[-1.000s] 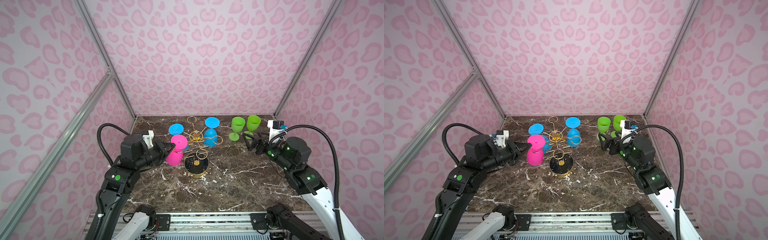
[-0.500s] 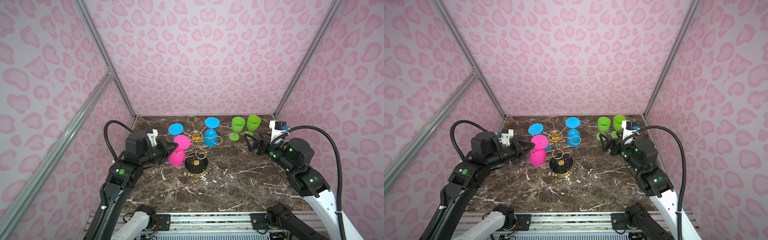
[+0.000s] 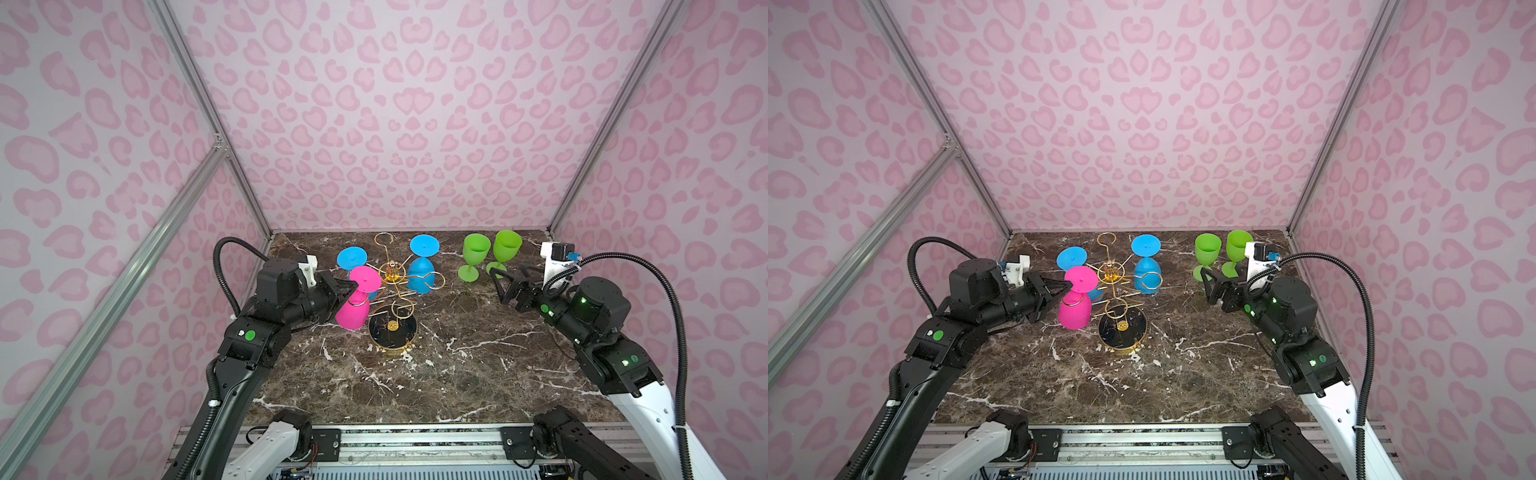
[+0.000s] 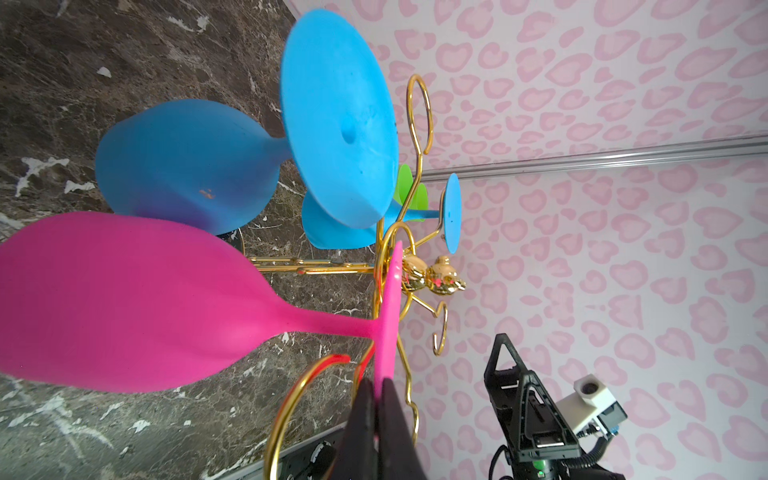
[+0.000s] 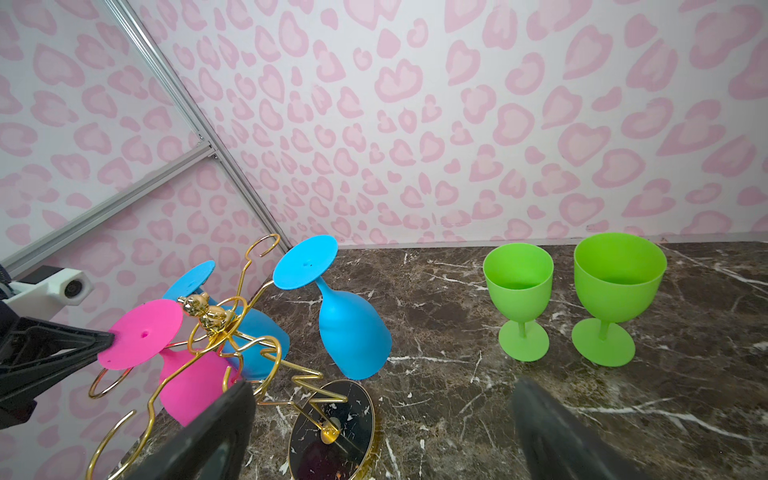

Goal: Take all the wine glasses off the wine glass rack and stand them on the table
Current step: 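Pull the pink glass by its base off the rack hook with the left gripper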

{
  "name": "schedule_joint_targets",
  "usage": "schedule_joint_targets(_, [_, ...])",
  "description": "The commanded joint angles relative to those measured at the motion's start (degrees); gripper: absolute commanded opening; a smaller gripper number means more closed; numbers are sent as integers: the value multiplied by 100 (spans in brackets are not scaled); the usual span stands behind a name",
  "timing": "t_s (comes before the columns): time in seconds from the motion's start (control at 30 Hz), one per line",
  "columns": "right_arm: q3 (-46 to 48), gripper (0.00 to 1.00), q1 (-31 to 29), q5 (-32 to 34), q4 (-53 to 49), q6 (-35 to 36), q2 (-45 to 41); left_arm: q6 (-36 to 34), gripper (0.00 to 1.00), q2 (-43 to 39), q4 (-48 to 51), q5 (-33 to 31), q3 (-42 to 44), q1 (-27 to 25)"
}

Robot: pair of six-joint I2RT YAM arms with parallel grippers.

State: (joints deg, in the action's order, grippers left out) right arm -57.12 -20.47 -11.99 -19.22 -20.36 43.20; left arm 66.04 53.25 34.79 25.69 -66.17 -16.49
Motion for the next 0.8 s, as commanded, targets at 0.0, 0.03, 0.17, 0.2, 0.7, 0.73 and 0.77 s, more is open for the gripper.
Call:
schedule_joint_targets(0.0, [-35, 98, 16, 26, 38, 42, -26, 151, 3, 38, -353, -88, 1, 14])
schedule_joint_targets(0.03, [-26, 98, 18, 30, 27, 48, -31, 171, 3, 46, -371, -90, 7, 14])
schedule_joint_targets(0.17, [6, 98, 41, 48, 28, 48, -74, 205, 3, 105, -423, -91, 6, 14])
schedule_joint_targets(0.2, [9, 98, 43, 48, 27, 45, -83, 227, 3, 115, -465, -88, 24, 13])
schedule_joint_targets(0.7, [26, 98, 96, 8, 39, 28, -92, 348, 3, -66, -473, -166, 173, 98])
schedule_joint_targets(0.73, [26, 98, 89, 5, 43, 23, -92, 357, 3, -99, -464, -176, 183, 115])
schedule_joint_targets(0.77, [32, 98, 94, -5, 51, 21, -92, 361, 3, -134, -464, -183, 191, 132])
